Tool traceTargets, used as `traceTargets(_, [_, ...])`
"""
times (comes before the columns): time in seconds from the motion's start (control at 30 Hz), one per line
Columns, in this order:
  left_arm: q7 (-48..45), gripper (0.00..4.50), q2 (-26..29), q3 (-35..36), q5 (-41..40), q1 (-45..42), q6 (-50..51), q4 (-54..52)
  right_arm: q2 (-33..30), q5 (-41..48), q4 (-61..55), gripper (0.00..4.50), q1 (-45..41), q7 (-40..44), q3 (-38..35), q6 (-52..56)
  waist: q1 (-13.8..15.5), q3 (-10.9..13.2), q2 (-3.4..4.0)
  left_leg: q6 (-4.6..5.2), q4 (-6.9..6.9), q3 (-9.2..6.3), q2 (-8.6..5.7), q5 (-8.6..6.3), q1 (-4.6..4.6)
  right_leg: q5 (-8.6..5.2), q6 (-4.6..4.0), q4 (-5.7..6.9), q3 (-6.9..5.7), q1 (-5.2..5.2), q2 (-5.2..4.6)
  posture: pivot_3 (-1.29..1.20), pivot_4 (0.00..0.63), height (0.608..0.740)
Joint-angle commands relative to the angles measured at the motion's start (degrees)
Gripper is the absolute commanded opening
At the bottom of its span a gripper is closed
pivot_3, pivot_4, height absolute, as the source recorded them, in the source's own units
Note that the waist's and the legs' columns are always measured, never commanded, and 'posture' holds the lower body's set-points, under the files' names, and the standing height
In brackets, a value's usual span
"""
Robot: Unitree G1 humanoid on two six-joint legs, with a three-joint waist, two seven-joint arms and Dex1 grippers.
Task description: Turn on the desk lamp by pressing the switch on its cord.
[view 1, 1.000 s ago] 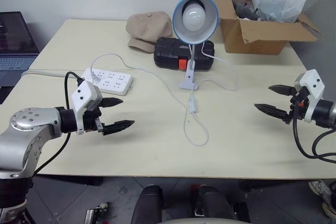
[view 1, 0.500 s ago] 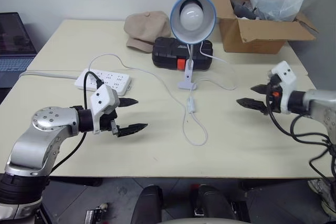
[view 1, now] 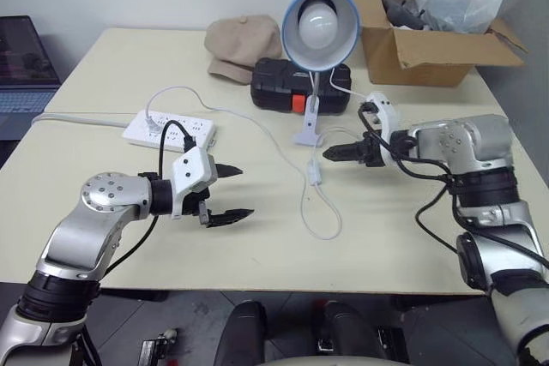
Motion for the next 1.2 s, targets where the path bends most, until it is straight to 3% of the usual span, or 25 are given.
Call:
traceTargets(0.03, [0.52, 4.5, -0.89, -0.7, 1.46, 0.65, -2.65, -2.06, 3.09, -2.13, 8.65, 4.48, -4.17, 0.28, 0.36, -3.85, -0.19, 0.0, 0.0, 0.0, 0.0, 0.05, 0.01, 0.0, 0.01, 0.01, 0.0, 0.0, 0.04, -0.01, 0.0, 0.0, 0.15, 0.74])
traceTargets(0.2, [0.84, 4.5, -1.45, -0.81, 2.54, 1.44, -3.93, -1.97, 6.59, -3.93, 17.72, 4.48, -7.99, 0.52, -0.4, -6.75, -0.29, 0.0, 0.0, 0.0, 0.0, 0.12, 0.02, 0.0, -0.03, 0.03, 0.02, 0.0, 0.09, -0.07, 0.01, 0.0, 0.15, 0.74])
traceTargets(0.63, [1.47, 4.5, -1.4, -0.48, 4.76, 3.09, -6.83, -1.05, 10.23, -8.29, 27.41, 4.48, -11.49, 4.42, 0.98, -12.16, -0.48, 0.0, 0.0, 0.0, 0.0, 0.12, 0.03, 0.0, -0.02, 0.06, 0.05, 0.0, 0.09, -0.08, 0.01, 0.0, 0.15, 0.74])
traceTargets(1.13, [2.21, 4.5, -2.62, 0.99, 2.49, 2.62, -3.53, -0.52, 10.87, -10.9, 30.99, 0.73, -13.37, 6.3, -0.76, -13.56, -0.97, 0.0, 0.0, 0.0, 0.0, 0.13, 0.03, 0.0, -0.02, 0.07, 0.05, 0.0, 0.1, -0.08, 0.0, 0.0, 0.15, 0.74])
traceTargets(1.2, [2.14, 4.5, -2.72, 1.13, 2.24, 1.94, -3.11, -0.01, 10.62, -10.42, 30.95, 0.44, -13.6, 6.56, -1.8, -12.94, -0.98, 0.0, 0.0, 0.0, 0.0, 0.11, 0.03, 0.0, -0.03, 0.07, 0.05, 0.01, 0.09, -0.08, 0.0, 0.0, 0.15, 0.74])
